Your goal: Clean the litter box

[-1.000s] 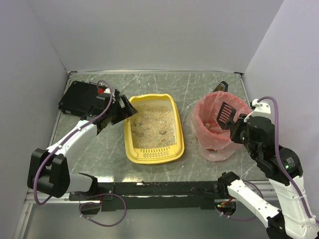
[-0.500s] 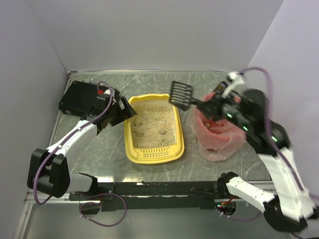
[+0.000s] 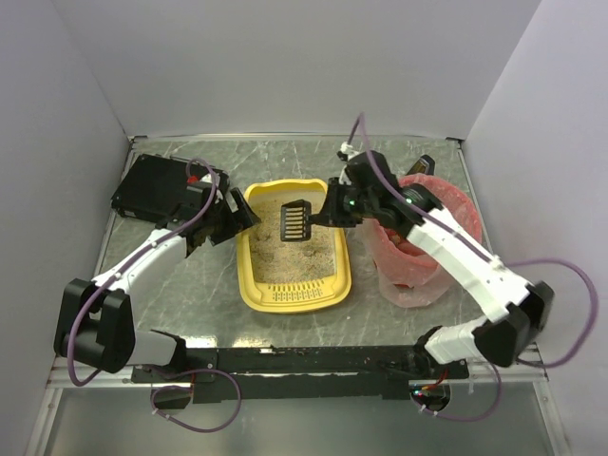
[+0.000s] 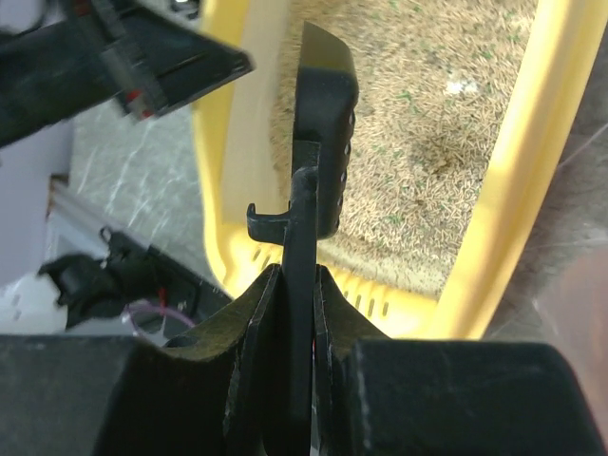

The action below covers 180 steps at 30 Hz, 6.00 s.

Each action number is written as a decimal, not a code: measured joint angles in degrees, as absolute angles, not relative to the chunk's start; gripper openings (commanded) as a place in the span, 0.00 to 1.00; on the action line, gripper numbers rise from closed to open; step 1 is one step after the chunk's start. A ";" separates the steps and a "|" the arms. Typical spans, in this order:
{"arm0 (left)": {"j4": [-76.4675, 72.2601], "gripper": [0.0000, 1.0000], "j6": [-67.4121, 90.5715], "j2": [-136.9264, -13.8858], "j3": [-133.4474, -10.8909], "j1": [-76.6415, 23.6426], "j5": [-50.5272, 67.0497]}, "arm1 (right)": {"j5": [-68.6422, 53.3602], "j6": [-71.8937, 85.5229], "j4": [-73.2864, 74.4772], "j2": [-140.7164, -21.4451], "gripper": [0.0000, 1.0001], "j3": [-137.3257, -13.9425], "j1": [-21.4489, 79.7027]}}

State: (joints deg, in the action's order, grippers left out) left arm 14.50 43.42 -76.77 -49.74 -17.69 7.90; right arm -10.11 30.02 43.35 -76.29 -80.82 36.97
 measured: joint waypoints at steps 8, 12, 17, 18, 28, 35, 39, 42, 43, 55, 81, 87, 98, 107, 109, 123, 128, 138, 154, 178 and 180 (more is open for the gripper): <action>14.68 0.97 43.68 -76.77 -48.88 -17.65 7.66 | -6.52 35.92 42.37 -89.43 0.00 -82.35 37.74; 14.83 0.97 43.79 -76.82 -48.84 -17.65 7.68 | -5.91 37.71 41.67 -93.67 0.00 -82.65 37.74; 14.48 0.97 44.01 -77.21 -48.56 -17.65 7.73 | -6.83 39.64 40.05 -96.23 0.00 -82.87 37.74; 14.41 0.97 44.03 -77.32 -48.38 -17.65 7.73 | -7.09 39.86 39.86 -96.60 0.00 -83.13 37.74; 14.06 0.97 44.23 -78.30 -47.48 -17.65 8.25 | -9.72 43.88 36.29 -99.37 0.00 -83.29 37.74; 13.52 0.97 44.23 -79.96 -47.46 -17.65 9.43 | -11.27 48.21 25.45 -98.45 0.00 -74.96 37.32; 12.86 0.97 44.23 -80.66 -47.46 -17.65 9.89 | -12.01 48.40 19.42 -97.56 0.00 -71.35 37.34; 12.51 0.97 44.23 -81.25 -47.46 -17.65 10.37 | -12.34 47.64 15.64 -97.08 0.00 -69.28 37.34; 12.38 0.97 44.25 -81.43 -47.46 -17.65 10.59 | -12.60 47.29 14.41 -97.01 0.00 -68.62 37.34; 11.79 0.97 44.25 -81.62 -47.46 -17.54 10.87 | -14.76 45.67 0.19 -95.77 0.00 -60.36 37.08; 13.76 0.97 44.88 -78.83 -47.46 -17.54 7.88 | -11.09 46.37 -7.92 -75.96 0.00 -46.89 35.03; 14.11 0.97 44.88 -78.04 -47.22 -17.54 7.70 | -10.13 46.54 -7.92 -70.67 0.00 -43.42 34.65; 14.83 0.97 44.66 -75.24 -47.16 -17.54 6.59 | -10.17 46.89 -7.75 -57.95 0.00 -39.31 33.65; 16.64 0.97 44.75 -72.71 -47.16 -17.54 5.50 | -12.12 51.64 -10.46 -58.65 0.00 -35.83 33.28; 17.15 0.97 44.82 -71.99 -47.16 -17.54 5.08 | -13.06 53.63 -9.19 -58.92 0.00 -35.83 32.58; 17.54 0.97 45.34 -70.52 -47.29 -17.54 4.64 | -16.32 61.28 -7.29 -51.99 0.00 -33.01 28.36; 17.78 0.97 45.78 -70.37 -47.29 -17.54 4.64 | -16.73 60.58 -7.90 -50.28 0.00 -31.97 27.42; 18.04 0.97 45.74 -67.16 -47.29 -17.54 4.49 | -20.86 60.66 -11.33 -50.65 0.00 -31.59 26.68; 17.37 0.97 45.76 -66.83 -47.29 -17.54 3.66 | -30.74 61.08 -14.76 -55.46 0.00 -32.51 22.04; 17.23 0.97 45.91 -69.14 -48.05 -17.54 3.16 | -34.17 70.57 -6.35 -50.63 0.00 -38.41 15.16; 17.10 0.97 45.91 -69.14 -48.05 -17.54 3.25 | -33.78 71.94 -6.83 -50.57 0.00 -38.39 15.35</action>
